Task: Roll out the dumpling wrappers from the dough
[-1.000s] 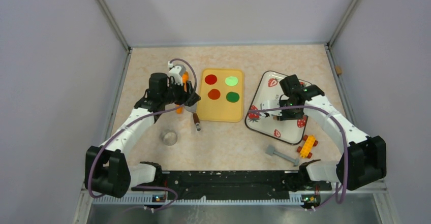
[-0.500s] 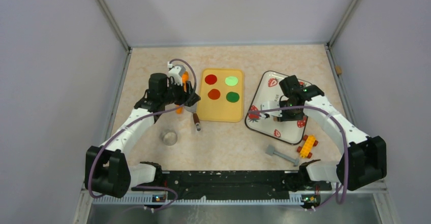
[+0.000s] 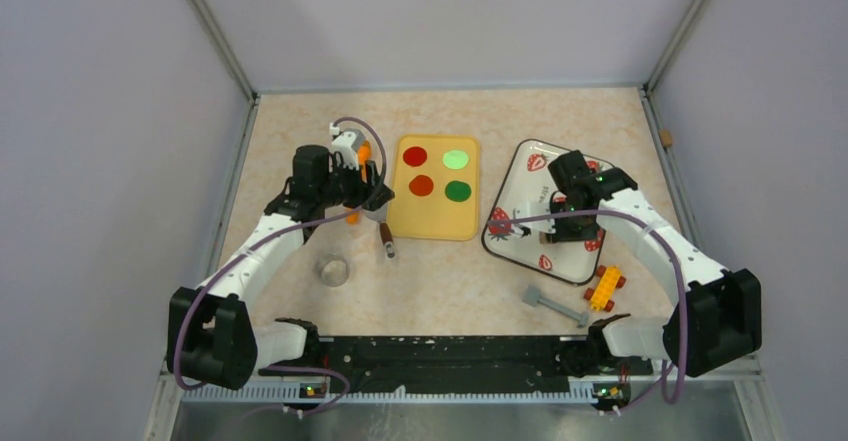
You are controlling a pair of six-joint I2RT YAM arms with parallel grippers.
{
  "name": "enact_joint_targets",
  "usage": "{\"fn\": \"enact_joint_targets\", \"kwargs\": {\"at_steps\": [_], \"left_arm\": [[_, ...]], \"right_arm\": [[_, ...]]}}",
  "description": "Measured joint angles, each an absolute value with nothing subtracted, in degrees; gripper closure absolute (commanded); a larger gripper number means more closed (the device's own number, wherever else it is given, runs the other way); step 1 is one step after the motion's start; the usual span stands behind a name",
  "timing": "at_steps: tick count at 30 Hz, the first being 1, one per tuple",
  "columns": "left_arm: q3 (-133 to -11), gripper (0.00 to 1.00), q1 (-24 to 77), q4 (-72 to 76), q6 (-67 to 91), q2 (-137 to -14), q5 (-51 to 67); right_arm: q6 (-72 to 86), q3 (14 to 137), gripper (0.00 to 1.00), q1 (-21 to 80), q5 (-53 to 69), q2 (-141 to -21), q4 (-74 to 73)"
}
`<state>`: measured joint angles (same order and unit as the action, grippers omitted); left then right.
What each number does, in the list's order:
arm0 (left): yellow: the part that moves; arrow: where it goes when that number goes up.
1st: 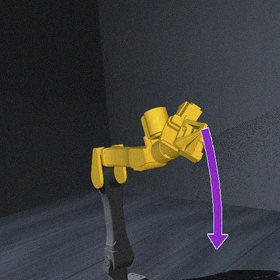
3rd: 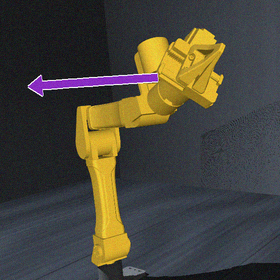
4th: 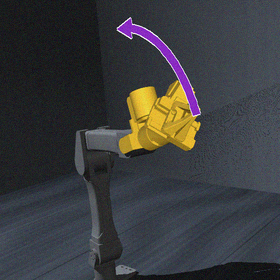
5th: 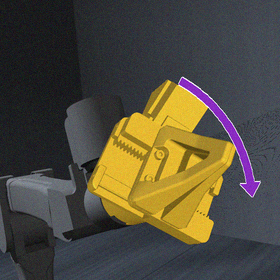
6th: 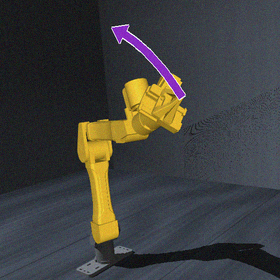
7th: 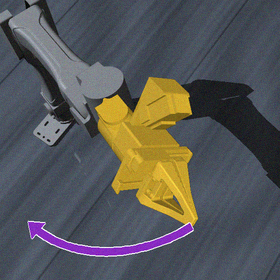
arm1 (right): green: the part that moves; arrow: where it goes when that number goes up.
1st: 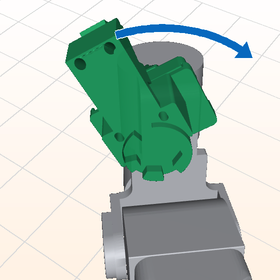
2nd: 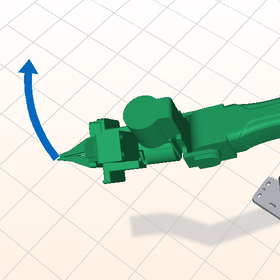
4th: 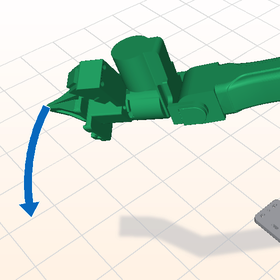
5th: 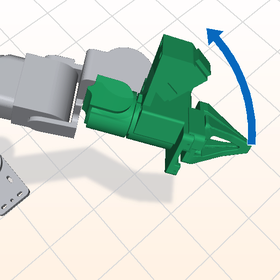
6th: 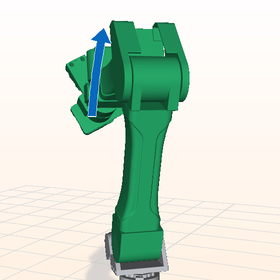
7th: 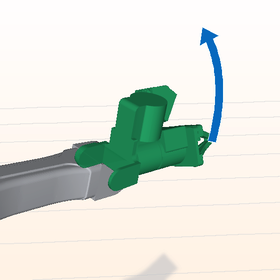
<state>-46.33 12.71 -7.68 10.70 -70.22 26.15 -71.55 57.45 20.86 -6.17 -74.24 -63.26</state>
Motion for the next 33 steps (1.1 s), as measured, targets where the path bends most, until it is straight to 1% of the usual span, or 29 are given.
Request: {"fn": "enact_joint_targets", "kwargs": {"at_steps": [7,11,16,19,23,27,29,33], "left_arm": [[-46.19,0.35,12.69,-7.66,10.85,-70.22,26.17],[-46.19,0.35,12.56,-7.66,10.85,-70.22,26.17],[-46.19,0.35,12.47,-7.66,10.83,-70.22,26.28],[-46.19,0.35,12.47,-7.70,10.79,-70.24,26.44],[-46.85,0.36,12.47,-8.75,9.87,-70.57,26.81],[-49.74,0.36,12.47,-11.70,7.38,-71.94,27.20],[-51.46,0.36,12.47,-13.67,5.54,-72.62,27.27],[-54.74,0.36,12.47,-17.72,1.28,-73.69,27.16]], "right_arm": [[-71.26,57.56,1.00,20.91,-6.15,-73.91,-65.17],[-70.70,59.11,1.00,21.02,-5.52,-74.04,-70.85],[-68.73,63.88,1.00,21.17,-3.07,-78.19,-78.04],[-65.98,69.73,1.00,19.46,-2.22,-80.44,-79.55],[-60.64,80.47,1.00,13.06,1.83,-81.60,-75.72],[-52.18,85.65,1.00,3.75,8.01,-84.03,-72.49],[-48.23,87.33,1.00,-1.23,12.43,-87.74,-73.54],[-41.65,89.95,1.00,-11.75,24.36,-100.75,-78.72]]}}
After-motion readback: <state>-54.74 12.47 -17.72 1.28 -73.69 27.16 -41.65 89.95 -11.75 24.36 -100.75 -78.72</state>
